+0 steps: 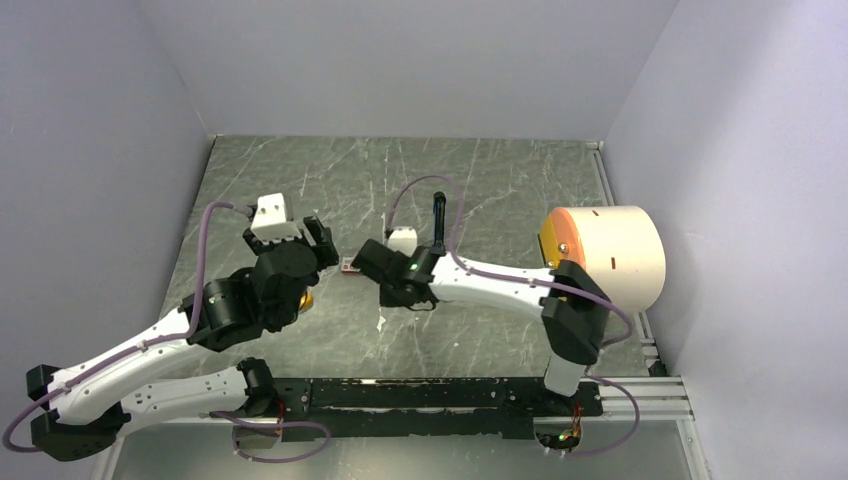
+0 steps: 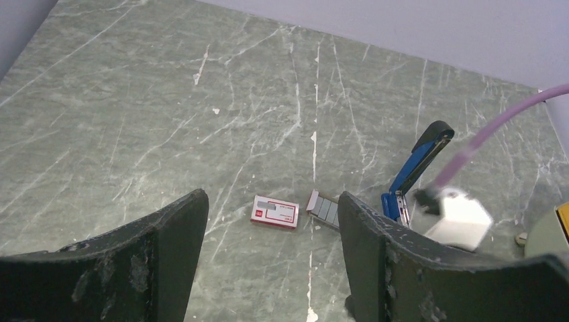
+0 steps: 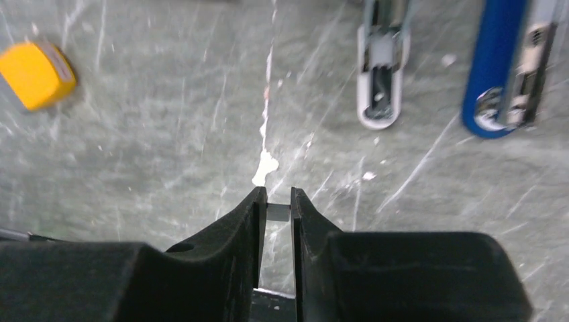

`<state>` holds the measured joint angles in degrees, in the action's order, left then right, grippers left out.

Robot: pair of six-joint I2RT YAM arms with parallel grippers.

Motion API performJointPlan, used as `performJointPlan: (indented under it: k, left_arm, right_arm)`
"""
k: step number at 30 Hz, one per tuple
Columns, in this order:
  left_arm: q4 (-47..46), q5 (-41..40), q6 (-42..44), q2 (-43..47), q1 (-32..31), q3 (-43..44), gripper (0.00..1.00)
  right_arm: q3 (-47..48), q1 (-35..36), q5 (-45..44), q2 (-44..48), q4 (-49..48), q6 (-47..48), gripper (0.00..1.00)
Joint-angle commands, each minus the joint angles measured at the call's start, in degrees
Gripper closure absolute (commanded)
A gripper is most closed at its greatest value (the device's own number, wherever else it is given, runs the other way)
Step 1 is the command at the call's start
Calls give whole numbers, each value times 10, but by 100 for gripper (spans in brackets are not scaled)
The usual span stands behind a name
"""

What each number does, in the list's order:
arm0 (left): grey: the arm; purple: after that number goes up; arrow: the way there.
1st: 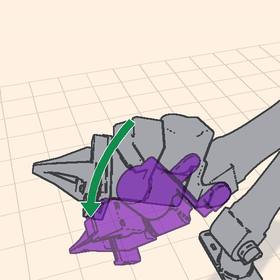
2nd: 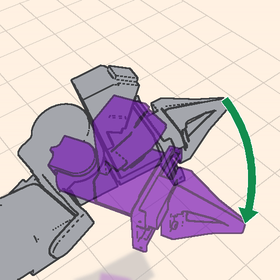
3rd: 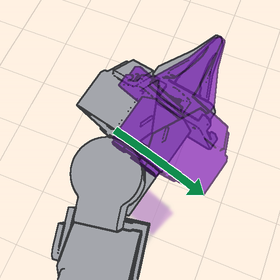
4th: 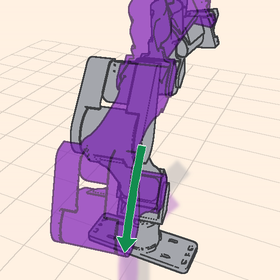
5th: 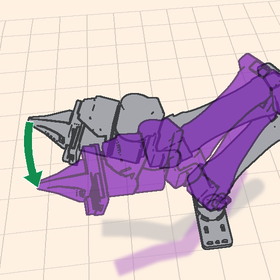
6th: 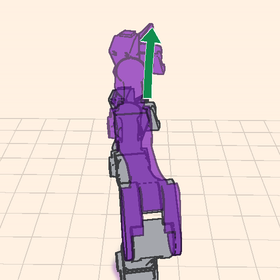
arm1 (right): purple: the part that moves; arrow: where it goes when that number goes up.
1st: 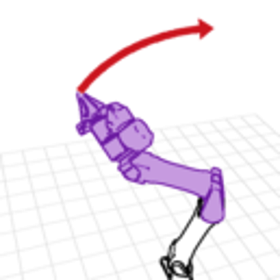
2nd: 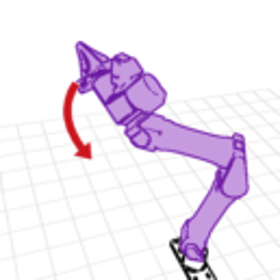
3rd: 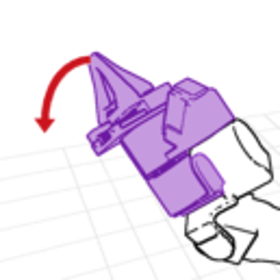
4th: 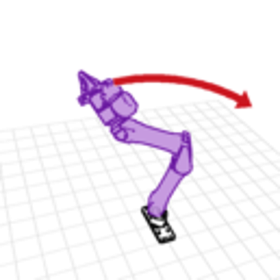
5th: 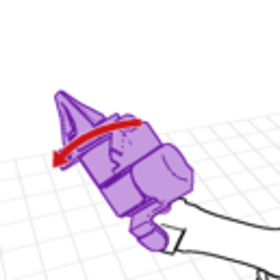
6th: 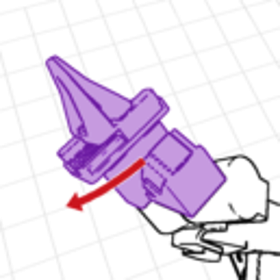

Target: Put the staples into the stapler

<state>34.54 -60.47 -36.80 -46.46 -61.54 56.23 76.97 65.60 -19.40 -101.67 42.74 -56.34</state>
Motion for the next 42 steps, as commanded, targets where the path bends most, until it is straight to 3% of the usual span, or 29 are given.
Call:
performJointPlan:
  k: [1,8,17,28,42]
  left_arm:
    - [5,-30,-40,9,0,-20,25]
    - [-40,-13,-10,-5,2,-32,25]
    - [-82,33,18,-43,19,-44,26]
    - [-80,33,15,-56,24,-45,25]
    - [-79,36,16,-64,26,-43,25]
  right_arm:
    - [-49,-50,-24,56,-66,54,76]
    - [-103,-125,22,94,-160,162,77]
    - [-97,-149,73,52,-186,289,76]
    - [-109,-149,102,19,-204,309,76]
    - [-115,-149,73,1,-189,308,76]
